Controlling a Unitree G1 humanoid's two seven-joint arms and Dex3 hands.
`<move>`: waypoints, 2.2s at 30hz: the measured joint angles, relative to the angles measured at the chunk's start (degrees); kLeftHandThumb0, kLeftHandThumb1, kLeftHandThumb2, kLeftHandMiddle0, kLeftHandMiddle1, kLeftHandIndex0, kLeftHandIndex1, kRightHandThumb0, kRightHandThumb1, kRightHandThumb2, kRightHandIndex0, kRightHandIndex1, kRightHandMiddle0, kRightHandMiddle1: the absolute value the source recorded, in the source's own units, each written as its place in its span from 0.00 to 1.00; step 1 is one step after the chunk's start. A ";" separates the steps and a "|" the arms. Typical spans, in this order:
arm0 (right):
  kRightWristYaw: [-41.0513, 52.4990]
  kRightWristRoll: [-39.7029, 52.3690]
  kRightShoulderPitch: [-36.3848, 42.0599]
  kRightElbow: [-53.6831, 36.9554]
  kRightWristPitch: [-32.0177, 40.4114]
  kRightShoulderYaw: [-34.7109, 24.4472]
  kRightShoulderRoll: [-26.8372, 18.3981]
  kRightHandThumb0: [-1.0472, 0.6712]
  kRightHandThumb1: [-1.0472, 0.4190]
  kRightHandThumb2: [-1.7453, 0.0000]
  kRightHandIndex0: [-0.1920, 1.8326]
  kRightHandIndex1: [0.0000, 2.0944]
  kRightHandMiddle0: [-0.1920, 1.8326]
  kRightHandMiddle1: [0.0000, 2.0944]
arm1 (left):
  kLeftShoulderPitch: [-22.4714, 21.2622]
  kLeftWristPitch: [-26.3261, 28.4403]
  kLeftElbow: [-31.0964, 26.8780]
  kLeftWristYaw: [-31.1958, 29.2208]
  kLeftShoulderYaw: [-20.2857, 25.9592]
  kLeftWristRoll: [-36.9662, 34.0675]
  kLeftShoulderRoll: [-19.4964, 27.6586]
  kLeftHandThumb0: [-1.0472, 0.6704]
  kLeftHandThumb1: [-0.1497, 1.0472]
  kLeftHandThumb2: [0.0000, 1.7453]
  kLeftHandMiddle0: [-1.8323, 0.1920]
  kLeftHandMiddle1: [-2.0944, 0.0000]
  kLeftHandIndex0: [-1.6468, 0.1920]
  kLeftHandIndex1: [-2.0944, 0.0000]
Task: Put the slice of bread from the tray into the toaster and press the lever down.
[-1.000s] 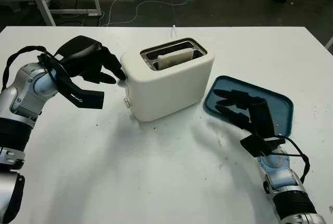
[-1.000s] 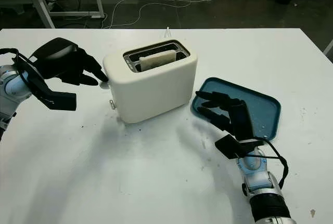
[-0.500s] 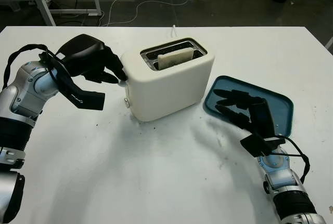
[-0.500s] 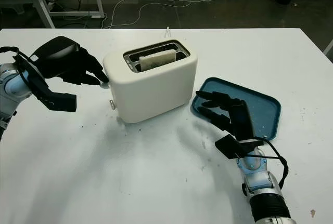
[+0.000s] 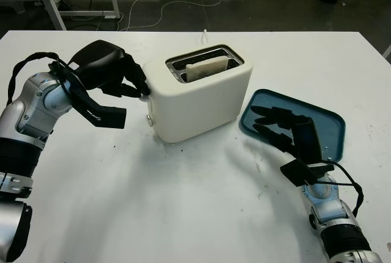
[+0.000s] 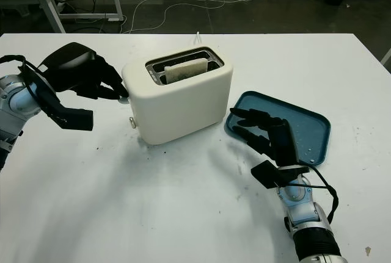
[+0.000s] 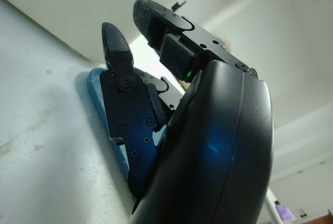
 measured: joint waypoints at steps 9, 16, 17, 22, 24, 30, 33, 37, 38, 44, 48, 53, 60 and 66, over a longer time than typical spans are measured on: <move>-1.91 -2.47 -0.51 1.77 -2.39 0.85 -1.08 0.45 0.09 0.99 0.54 0.24 0.58 0.00 | 0.01 -1.50 3.90 6.97 -1.69 4.85 -1.10 0.41 0.83 0.01 0.37 0.42 0.17 0.99; -1.87 -2.58 -0.52 0.88 -2.48 1.17 -1.98 0.43 0.09 1.00 0.54 0.24 0.58 0.00 | 4.62 3.03 7.05 15.18 -2.91 5.32 -6.33 0.41 0.89 0.01 0.38 0.44 0.20 1.00; -1.87 -2.58 -0.52 0.64 -2.48 1.16 -2.30 0.43 0.10 1.00 0.54 0.24 0.58 0.00 | 5.89 3.94 7.53 17.83 -3.02 5.29 -7.54 0.42 0.88 0.01 0.39 0.43 0.20 1.00; -2.99 -5.28 -0.69 0.13 -2.55 1.47 -3.70 0.44 0.11 1.00 0.54 0.25 0.57 0.00 | 9.59 8.29 12.83 29.37 -3.57 4.73 -13.56 0.45 0.89 0.03 0.43 0.48 0.25 1.00; -3.03 -5.38 -0.69 -0.01 -2.54 1.69 -3.89 0.43 0.12 1.00 0.53 0.25 0.57 0.00 | 10.59 10.38 14.69 31.34 -3.55 2.79 -15.38 0.46 0.89 0.04 0.42 0.51 0.26 1.00; -3.01 -5.36 -0.69 -0.60 -2.53 2.11 -3.88 0.42 0.11 1.00 0.53 0.26 0.57 0.00 | 14.07 13.45 13.55 34.77 -3.41 -3.89 -18.92 0.45 0.89 0.08 0.45 0.47 0.27 1.00; -3.00 -5.36 -0.69 -2.55 -2.48 2.17 -3.85 0.42 0.11 1.00 0.53 0.27 0.57 0.00 | 15.84 15.93 10.83 34.88 -3.42 -5.26 -19.77 0.45 0.89 0.07 0.46 0.43 0.26 0.99; -2.97 -5.24 -0.69 -3.29 -2.49 2.20 -3.67 0.43 0.11 1.00 0.53 0.28 0.57 0.00 | 17.89 18.36 6.96 34.90 -3.47 -5.92 -20.01 0.45 0.89 0.07 0.46 0.43 0.25 0.99; -2.97 -5.24 -0.69 -3.26 -2.49 2.20 -3.65 0.43 0.11 1.00 0.53 0.28 0.57 0.00 | 18.52 19.12 5.65 34.90 -3.50 -5.94 -20.07 0.45 0.89 0.07 0.46 0.42 0.25 0.99; -2.98 -5.24 -0.69 -3.15 -2.49 2.20 -3.63 0.43 0.11 1.00 0.52 0.29 0.57 0.00 | 21.59 23.15 -1.88 34.86 -3.59 -6.02 -20.57 0.45 0.89 0.07 0.46 0.42 0.26 0.99; -2.95 -4.98 -0.69 -3.11 -2.49 2.19 -3.64 0.43 0.11 1.00 0.52 0.29 0.57 0.00 | 23.06 25.06 -5.09 34.70 -3.59 -6.13 -20.58 0.44 0.88 0.02 0.46 0.33 0.24 0.98; -3.20 -6.74 -0.69 -3.11 -2.48 2.20 -3.68 0.43 0.12 1.00 0.52 0.29 0.57 0.00 | 23.44 25.48 -5.85 34.66 -3.59 -6.65 -20.72 0.45 0.83 0.00 0.43 0.36 0.21 0.96; -3.54 -8.13 -0.69 -2.88 -2.48 2.31 -3.68 0.43 0.11 1.00 0.52 0.29 0.57 0.00 | 22.81 26.10 -4.12 34.67 -3.60 -6.66 -21.72 0.44 0.80 0.00 0.43 0.34 0.19 0.95; -3.71 -8.47 -0.69 -2.61 -2.48 2.35 -3.68 0.43 0.10 1.00 0.51 0.29 0.57 0.00 | 22.65 27.68 -4.32 34.67 -3.60 -6.65 -21.81 0.45 0.81 0.00 0.43 0.34 0.20 0.95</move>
